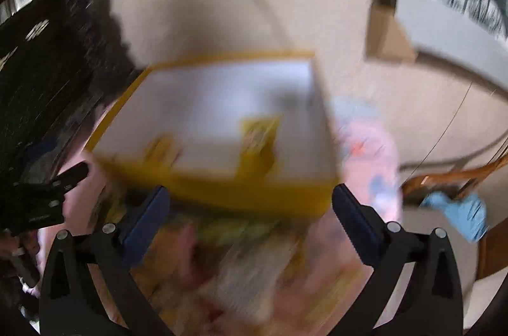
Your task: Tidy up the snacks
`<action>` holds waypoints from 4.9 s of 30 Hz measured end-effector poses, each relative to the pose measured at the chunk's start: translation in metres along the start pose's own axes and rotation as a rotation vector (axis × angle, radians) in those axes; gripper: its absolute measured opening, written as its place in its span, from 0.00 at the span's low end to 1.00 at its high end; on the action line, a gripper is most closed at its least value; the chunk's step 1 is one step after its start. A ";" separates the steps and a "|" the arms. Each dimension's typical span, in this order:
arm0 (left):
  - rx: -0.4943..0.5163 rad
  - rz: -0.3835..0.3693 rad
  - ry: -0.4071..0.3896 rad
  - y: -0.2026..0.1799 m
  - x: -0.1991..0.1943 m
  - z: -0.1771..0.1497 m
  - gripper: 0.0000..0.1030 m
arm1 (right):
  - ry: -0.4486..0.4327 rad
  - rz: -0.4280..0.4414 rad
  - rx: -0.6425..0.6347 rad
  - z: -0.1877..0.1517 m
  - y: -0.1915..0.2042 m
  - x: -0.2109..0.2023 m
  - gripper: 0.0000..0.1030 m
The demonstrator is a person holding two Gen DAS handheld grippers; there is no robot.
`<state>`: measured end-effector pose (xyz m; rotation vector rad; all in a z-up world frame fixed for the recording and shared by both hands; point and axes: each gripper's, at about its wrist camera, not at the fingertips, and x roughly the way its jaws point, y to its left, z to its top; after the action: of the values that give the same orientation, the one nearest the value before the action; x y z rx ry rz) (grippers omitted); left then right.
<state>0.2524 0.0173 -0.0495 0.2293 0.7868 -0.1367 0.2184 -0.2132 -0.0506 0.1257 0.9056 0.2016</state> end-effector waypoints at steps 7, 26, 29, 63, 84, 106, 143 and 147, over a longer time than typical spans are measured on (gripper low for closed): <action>-0.063 0.094 0.192 0.039 -0.015 -0.087 0.98 | 0.098 0.185 -0.026 -0.044 0.089 0.052 0.99; -0.008 0.148 0.168 0.038 0.013 -0.116 0.98 | 0.210 0.229 0.076 -0.045 0.101 0.062 0.16; 0.055 0.154 0.162 0.024 0.023 -0.110 0.98 | 0.179 0.193 0.081 -0.052 0.094 0.035 0.15; 0.028 -0.055 0.243 -0.001 0.055 -0.117 0.50 | 0.187 0.049 -0.509 -0.086 0.130 0.036 0.33; -0.022 -0.099 0.219 0.011 -0.042 -0.139 0.28 | 0.148 -0.105 -0.002 -0.142 0.054 -0.048 0.80; 0.157 -0.093 0.241 0.000 0.003 -0.152 0.40 | 0.166 -0.155 0.492 -0.181 0.048 -0.044 0.18; -0.083 -0.109 -0.100 0.001 -0.139 -0.013 0.26 | -0.271 0.173 0.356 -0.062 0.024 -0.181 0.12; -0.156 -0.142 -0.056 0.000 -0.121 0.008 0.26 | -0.317 0.195 0.299 -0.030 0.022 -0.180 0.04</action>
<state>0.1733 0.0197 0.0426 0.0215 0.7541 -0.2139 0.0836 -0.2321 0.0734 0.5112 0.6020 0.2186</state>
